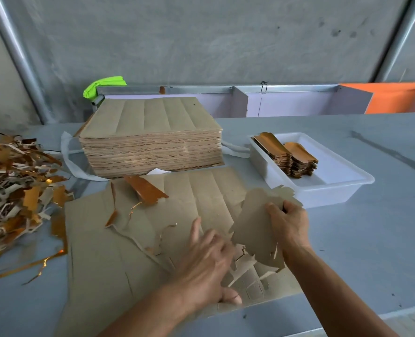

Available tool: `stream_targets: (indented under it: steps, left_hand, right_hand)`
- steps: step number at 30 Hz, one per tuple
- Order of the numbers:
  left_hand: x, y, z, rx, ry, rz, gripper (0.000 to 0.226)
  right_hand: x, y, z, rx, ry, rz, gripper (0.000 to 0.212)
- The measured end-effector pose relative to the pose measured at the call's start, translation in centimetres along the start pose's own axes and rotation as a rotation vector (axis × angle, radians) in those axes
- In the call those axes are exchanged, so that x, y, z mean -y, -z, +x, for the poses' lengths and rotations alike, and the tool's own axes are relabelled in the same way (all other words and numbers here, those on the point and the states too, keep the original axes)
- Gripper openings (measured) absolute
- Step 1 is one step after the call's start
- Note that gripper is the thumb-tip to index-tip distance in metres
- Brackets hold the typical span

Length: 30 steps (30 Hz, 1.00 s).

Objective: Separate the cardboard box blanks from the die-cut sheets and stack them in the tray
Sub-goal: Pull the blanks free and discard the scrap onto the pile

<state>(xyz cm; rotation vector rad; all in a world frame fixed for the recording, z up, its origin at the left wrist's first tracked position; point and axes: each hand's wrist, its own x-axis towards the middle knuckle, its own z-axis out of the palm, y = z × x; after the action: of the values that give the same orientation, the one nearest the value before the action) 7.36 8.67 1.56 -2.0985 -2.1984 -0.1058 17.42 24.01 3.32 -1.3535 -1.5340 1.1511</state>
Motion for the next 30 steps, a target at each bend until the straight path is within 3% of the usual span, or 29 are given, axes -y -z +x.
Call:
stream_targets:
  steps: [5, 8, 11, 17, 21, 26, 30]
  left_hand:
    - [-0.8, -0.3, 0.4, -0.032, -0.034, -0.176, 0.027]
    - [-0.5, -0.3, 0.7, -0.13, -0.191, -0.178, 0.02]
    - [-0.6, -0.2, 1.1, -0.257, -0.369, -0.096, 0.029]
    - [-1.4, 0.3, 0.5, -0.516, -0.487, -0.001, 0.02]
    - [-0.3, 1.2, -0.8, -0.712, -0.346, -0.009, 0.026]
    - [0.6, 1.1, -1.8, -0.876, -0.239, -0.078, 0.011]
    - [0.5, 1.1, -2.1, -0.892, -0.281, -0.027, 0.011]
  right_hand:
    - [0.0, 0.8, 0.7, -0.057, -0.077, 0.159, 0.019]
    - [0.5, 1.9, 1.7, -0.137, -0.086, 0.228, 0.013]
    - [1.0, 3.2, 2.9, -0.213, -0.059, 0.236, 0.01]
    - [1.3, 4.9, 4.4, -0.279, 0.106, 0.07, 0.012]
    - [1.3, 3.9, 2.0, 0.026, 0.328, -0.054, 0.045]
    - [3.1, 0.3, -0.7, 0.373, 0.518, -0.444, 0.029]
    - [4.0, -2.2, -2.9, 0.61, 0.413, -0.479, 0.03]
